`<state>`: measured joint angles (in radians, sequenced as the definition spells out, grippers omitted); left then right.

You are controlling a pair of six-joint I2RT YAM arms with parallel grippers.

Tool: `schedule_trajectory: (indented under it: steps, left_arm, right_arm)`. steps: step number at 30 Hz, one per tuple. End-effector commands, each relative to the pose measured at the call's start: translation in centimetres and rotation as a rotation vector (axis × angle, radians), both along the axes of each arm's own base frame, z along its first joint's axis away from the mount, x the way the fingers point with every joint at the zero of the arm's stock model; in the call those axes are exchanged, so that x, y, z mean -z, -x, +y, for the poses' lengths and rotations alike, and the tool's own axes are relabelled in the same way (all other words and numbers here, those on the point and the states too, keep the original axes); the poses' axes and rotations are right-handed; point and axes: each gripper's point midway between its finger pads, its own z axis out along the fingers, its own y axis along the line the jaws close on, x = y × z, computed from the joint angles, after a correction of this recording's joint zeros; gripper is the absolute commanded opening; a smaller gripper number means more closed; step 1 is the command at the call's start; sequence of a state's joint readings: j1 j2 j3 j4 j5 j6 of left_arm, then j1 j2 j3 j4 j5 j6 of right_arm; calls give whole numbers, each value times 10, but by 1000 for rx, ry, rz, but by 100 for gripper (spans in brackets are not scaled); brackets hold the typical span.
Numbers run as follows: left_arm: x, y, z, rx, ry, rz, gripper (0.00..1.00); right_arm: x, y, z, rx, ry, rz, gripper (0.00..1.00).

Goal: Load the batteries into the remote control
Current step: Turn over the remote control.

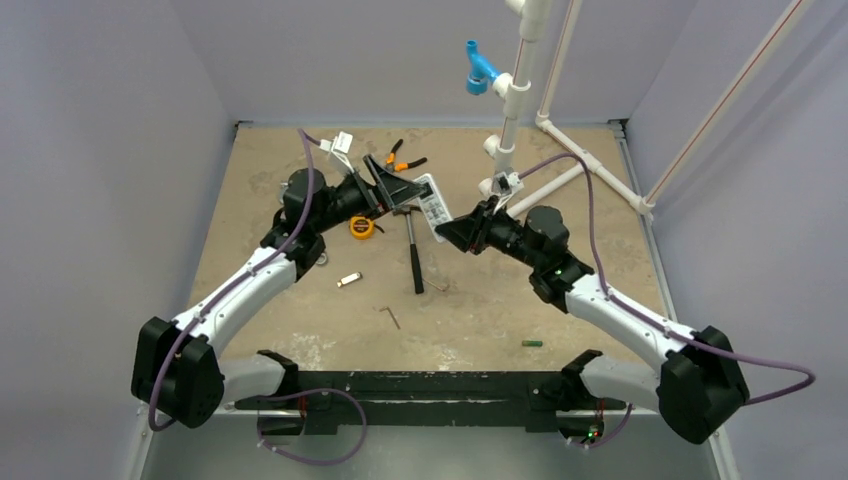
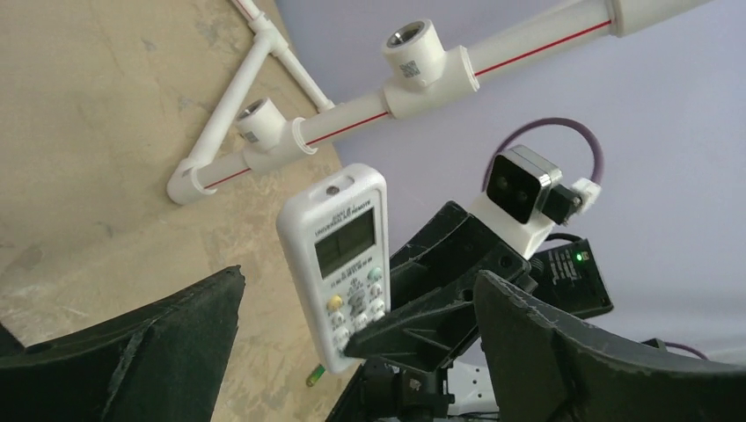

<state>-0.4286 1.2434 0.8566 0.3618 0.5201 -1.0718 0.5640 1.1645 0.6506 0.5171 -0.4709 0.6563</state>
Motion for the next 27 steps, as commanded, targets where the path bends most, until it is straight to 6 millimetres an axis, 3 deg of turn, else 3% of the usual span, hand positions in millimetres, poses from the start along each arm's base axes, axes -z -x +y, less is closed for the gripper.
schedule_trajectory:
  steps: [1, 5, 8, 15, 19, 27]
  left_arm:
    - [0, -4, 17, -108, -115, 41, 100]
    - [12, -6, 22, -152, -167, 191, 98]
    - [15, -6, 23, -167, -175, 249, 96]
    - [20, -2, 21, -161, -197, 293, 93]
    - [30, -4, 17, -150, -200, 330, 92]
    - [18, -7, 13, -154, -162, 313, 91]
  right_arm:
    - [29, -38, -42, 333, 408, -179, 0]
    - [35, -45, -57, 588, 723, -325, 0]
    - [23, -39, -54, 691, 770, -480, 0]
    - [14, -33, -40, 676, 846, -592, 0]
    - [9, -26, -30, 648, 918, -778, 0]
    - [14, -15, -10, 603, 984, -875, 0]
